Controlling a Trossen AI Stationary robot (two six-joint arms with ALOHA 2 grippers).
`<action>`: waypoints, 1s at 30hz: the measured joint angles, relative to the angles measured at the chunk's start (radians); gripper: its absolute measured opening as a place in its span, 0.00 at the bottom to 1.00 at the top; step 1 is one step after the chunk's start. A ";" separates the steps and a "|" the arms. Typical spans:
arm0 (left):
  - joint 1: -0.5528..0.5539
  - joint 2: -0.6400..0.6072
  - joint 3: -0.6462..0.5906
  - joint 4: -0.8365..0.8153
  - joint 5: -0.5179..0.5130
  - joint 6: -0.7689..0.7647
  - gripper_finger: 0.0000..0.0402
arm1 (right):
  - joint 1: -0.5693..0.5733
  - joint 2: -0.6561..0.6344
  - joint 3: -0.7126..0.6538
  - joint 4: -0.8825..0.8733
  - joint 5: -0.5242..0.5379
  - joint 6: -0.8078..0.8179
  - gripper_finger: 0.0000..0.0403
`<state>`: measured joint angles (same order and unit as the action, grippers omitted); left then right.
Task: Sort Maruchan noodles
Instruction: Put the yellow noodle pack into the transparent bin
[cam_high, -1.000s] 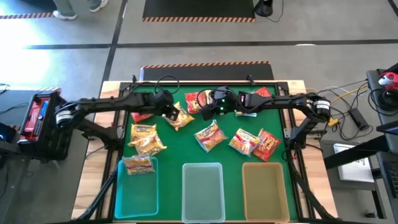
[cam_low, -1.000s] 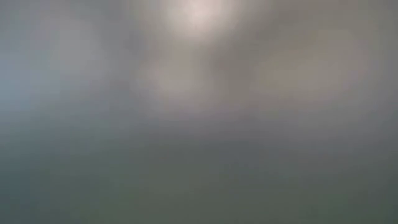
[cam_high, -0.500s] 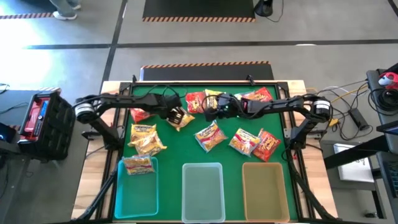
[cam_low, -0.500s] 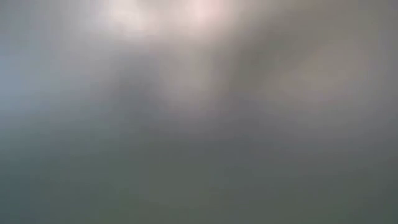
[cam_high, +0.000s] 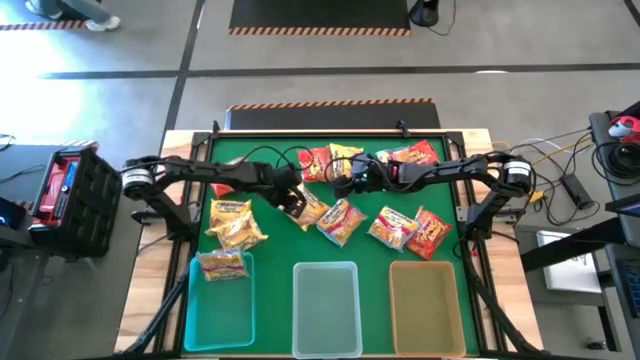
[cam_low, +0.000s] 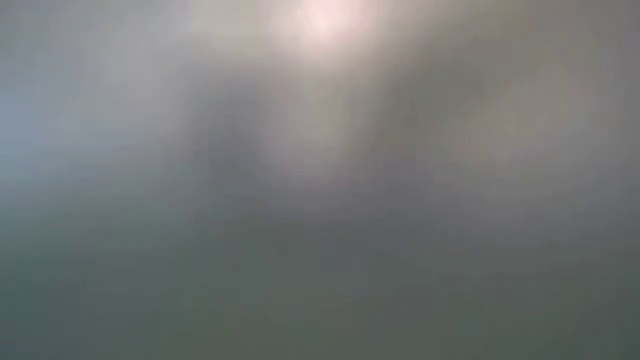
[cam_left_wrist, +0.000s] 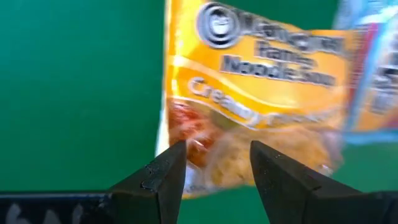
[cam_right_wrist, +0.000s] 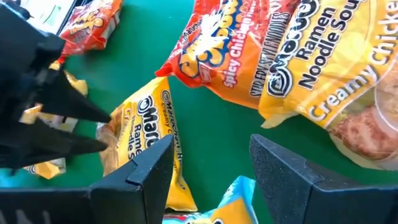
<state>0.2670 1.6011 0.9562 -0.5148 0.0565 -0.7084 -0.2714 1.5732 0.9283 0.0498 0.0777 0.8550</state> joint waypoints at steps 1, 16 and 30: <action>0.000 -0.014 0.009 -0.011 0.029 0.014 0.40 | 0.000 0.006 0.000 0.004 0.001 -0.001 0.49; -0.117 -0.328 -0.225 0.223 -0.017 -0.394 0.40 | -0.010 0.158 0.003 0.182 -0.157 0.013 0.49; -0.149 -0.331 -0.384 0.323 -0.147 -0.748 0.40 | -0.031 0.278 0.130 0.183 -0.205 -0.041 0.49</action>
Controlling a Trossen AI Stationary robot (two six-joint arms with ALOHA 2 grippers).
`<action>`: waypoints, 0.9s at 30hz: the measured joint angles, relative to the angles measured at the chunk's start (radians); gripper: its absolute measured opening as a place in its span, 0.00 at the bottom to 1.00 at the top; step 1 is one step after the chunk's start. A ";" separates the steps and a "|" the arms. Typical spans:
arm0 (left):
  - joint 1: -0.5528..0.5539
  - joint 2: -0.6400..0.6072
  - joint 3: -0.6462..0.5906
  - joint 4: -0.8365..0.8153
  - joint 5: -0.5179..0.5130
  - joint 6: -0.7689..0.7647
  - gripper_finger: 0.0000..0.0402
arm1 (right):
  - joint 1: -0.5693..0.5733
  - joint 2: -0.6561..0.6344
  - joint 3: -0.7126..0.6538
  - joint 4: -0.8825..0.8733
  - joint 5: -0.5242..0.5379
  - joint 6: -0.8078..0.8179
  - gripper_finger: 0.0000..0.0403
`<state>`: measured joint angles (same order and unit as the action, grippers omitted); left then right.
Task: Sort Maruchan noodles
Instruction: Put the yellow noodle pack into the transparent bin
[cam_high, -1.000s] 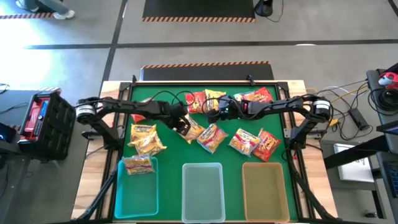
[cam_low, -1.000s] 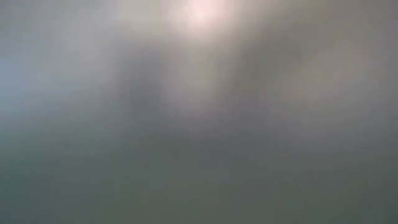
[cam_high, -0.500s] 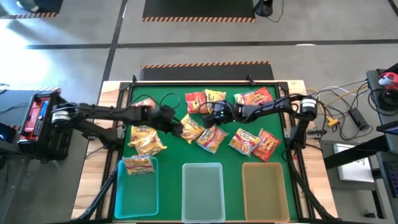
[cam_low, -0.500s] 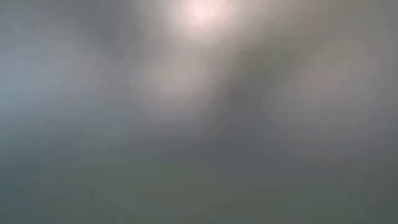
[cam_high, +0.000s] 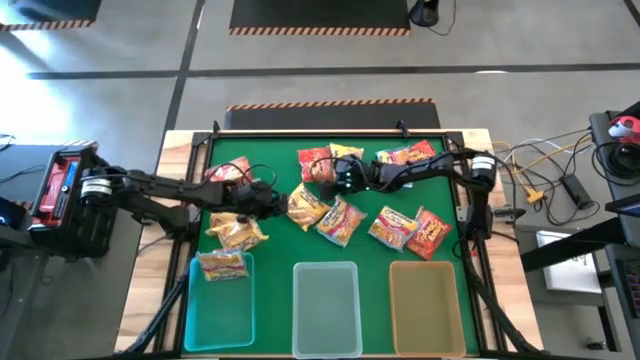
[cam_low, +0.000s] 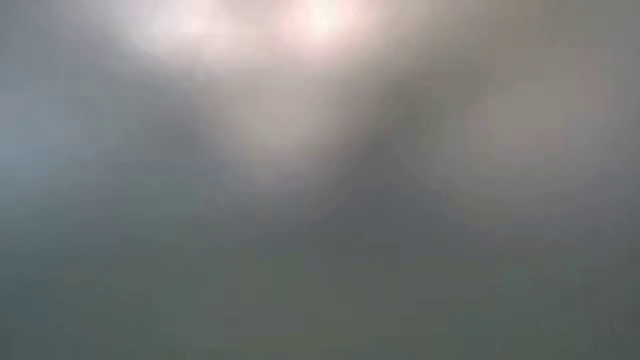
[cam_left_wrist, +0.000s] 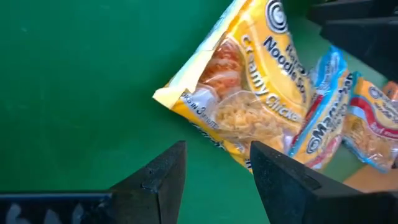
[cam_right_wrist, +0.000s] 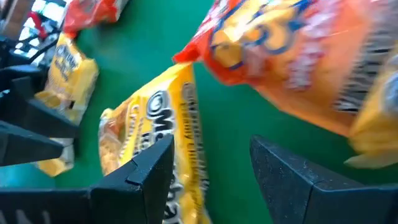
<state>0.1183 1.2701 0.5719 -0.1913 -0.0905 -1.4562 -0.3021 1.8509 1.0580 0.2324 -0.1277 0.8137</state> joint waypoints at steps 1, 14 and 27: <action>0.000 0.006 -0.001 -0.001 0.000 -0.005 0.40 | 0.000 0.017 0.014 -0.002 -0.024 -0.001 0.49; -0.003 0.156 0.124 0.008 0.026 0.053 0.40 | 0.003 0.127 0.174 -0.183 -0.119 -0.064 0.49; -0.143 0.192 0.260 -0.231 -0.008 -0.056 0.40 | 0.003 0.119 0.173 -0.239 -0.117 -0.116 0.49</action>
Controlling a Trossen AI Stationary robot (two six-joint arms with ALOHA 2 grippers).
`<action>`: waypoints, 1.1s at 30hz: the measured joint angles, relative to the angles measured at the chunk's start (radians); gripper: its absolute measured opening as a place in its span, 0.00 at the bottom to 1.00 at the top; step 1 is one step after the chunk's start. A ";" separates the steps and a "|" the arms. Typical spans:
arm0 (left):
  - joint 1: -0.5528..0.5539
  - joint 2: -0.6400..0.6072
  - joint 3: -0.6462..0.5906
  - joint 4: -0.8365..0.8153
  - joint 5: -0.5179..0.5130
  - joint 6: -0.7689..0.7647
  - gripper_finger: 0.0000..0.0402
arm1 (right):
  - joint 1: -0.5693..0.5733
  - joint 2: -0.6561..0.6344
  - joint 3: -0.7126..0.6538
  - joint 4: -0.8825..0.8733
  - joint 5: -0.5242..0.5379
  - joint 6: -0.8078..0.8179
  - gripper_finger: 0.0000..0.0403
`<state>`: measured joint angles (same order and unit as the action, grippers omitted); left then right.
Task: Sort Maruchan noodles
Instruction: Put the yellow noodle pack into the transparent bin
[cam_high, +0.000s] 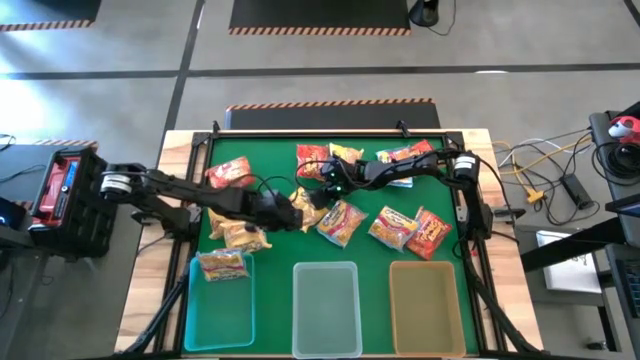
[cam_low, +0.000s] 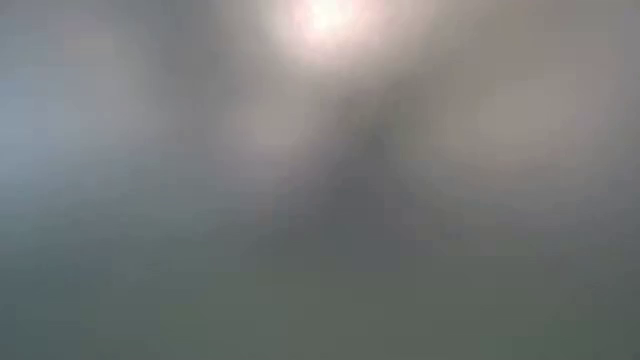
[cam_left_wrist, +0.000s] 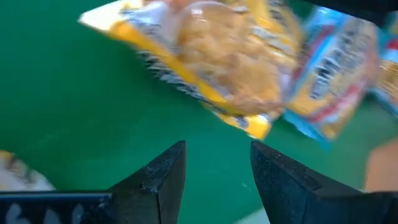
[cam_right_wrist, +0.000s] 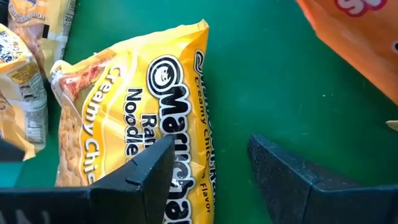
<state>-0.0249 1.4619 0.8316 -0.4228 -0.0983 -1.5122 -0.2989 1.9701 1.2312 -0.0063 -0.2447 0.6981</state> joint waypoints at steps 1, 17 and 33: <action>0.000 0.006 -0.002 -0.007 -0.011 -0.020 0.40 | 0.000 0.000 0.000 0.000 0.000 -0.001 0.49; 0.015 0.100 -0.079 0.145 -0.135 -0.200 0.40 | 0.003 0.000 -0.002 -0.011 -0.018 -0.015 0.49; 0.028 0.176 -0.140 0.460 -0.178 -0.097 0.40 | 0.002 -0.002 -0.002 -0.049 -0.098 -0.044 0.49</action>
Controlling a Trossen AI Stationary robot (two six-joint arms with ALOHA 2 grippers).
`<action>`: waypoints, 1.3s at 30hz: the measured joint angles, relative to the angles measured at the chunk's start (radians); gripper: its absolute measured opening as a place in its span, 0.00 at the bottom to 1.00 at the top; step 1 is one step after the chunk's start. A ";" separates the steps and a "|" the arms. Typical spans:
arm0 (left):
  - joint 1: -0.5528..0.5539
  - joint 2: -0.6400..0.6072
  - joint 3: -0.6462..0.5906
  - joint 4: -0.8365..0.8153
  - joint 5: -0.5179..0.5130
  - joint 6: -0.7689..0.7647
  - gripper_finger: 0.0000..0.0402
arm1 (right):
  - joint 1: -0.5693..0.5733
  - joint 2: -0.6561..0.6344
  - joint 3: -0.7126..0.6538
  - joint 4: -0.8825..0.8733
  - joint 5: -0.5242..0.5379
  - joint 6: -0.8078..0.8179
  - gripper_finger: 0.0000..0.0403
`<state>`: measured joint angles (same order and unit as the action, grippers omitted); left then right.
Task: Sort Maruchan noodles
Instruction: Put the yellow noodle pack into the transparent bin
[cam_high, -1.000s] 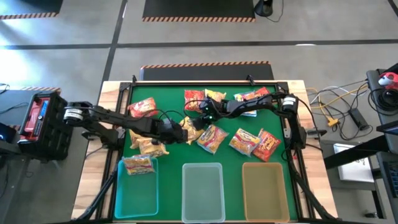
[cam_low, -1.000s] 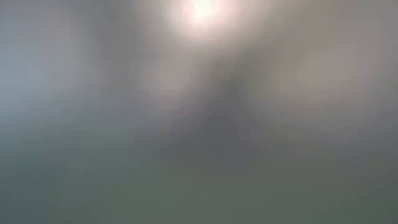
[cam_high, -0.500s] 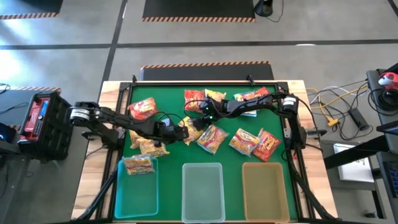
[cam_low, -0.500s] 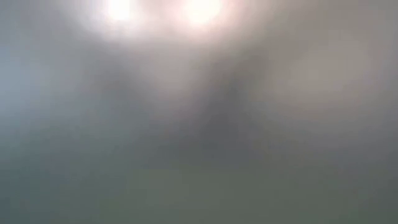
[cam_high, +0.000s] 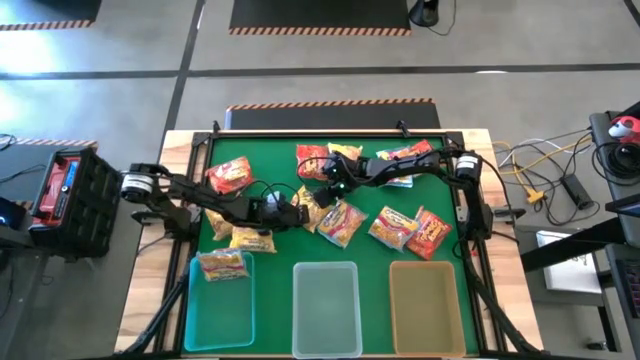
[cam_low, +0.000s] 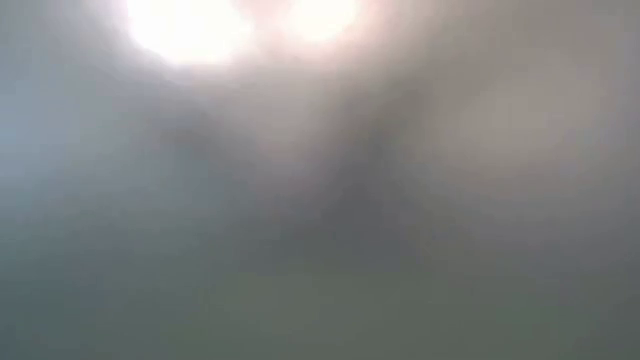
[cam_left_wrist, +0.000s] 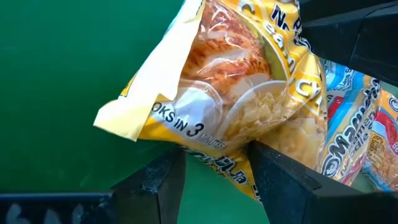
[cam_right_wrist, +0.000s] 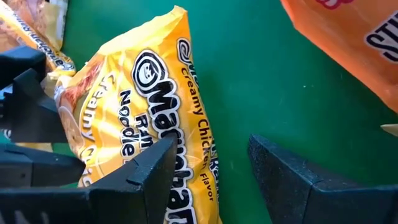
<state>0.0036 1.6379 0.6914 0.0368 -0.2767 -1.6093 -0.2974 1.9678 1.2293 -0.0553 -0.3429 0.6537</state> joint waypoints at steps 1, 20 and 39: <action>0.000 0.000 0.000 0.001 -0.007 0.002 0.40 | 0.000 0.000 0.000 -0.001 -0.010 0.000 0.49; 0.002 0.000 -0.006 0.075 -0.020 0.139 0.52 | -0.001 -0.036 -0.003 -0.119 -0.081 -0.061 0.49; -0.018 -0.004 0.007 0.205 -0.077 0.136 0.57 | 0.007 -0.066 -0.003 -0.213 -0.089 -0.118 0.49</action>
<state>-0.0143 1.6340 0.6987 0.2413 -0.3538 -1.4734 -0.2901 1.9015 1.2263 -0.2682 -0.4322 0.5354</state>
